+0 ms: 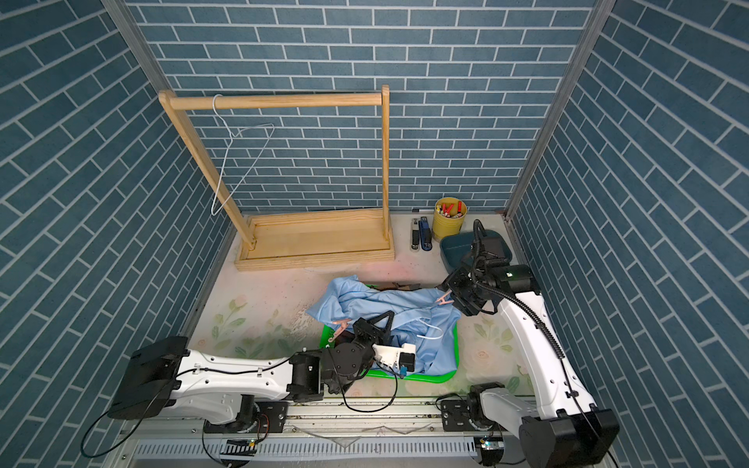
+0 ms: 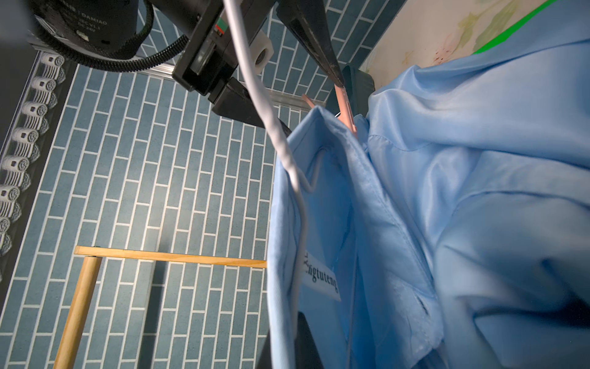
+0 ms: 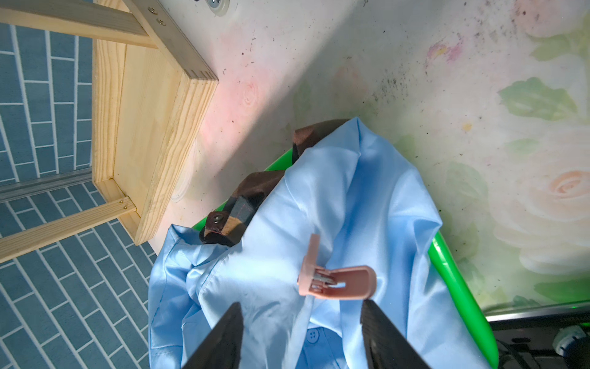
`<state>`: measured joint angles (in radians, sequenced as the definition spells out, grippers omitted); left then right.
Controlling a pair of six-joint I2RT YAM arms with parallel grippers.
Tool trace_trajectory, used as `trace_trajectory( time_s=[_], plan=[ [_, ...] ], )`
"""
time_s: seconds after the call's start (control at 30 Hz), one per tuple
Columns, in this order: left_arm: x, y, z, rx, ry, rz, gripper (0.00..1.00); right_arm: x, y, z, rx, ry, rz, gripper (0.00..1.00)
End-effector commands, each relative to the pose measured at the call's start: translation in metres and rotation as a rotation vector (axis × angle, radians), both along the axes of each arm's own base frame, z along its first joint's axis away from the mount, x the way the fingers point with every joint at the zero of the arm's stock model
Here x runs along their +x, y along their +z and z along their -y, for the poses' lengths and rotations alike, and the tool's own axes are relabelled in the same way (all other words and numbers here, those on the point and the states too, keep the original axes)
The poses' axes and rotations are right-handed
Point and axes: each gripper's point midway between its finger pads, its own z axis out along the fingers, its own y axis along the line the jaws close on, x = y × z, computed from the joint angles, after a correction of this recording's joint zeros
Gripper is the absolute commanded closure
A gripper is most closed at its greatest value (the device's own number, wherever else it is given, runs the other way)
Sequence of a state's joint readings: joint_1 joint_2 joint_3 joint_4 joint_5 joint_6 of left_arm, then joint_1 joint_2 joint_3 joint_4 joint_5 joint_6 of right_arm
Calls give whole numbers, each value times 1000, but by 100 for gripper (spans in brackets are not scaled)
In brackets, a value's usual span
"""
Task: Remove the clothespins securing long-sleeve shirts to the hanger
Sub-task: Remove the clamp from the hanger.
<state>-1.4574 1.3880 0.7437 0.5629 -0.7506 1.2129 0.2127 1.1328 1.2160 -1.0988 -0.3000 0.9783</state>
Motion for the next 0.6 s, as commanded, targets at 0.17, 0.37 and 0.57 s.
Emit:
trace_trajectory(
  time_s=[0.17, 0.37, 0.57],
  plan=[
    [-2, 8, 3, -26, 8, 9, 100, -13, -17, 5, -29, 15, -66, 43],
    [6, 0, 4, -10, 45, -20, 100, -18, -5, 7, -32, 13, -33, 40],
    [12, 3, 1, -29, 67, -52, 100, -19, -4, 5, -6, 2, -7, 33]
  ],
)
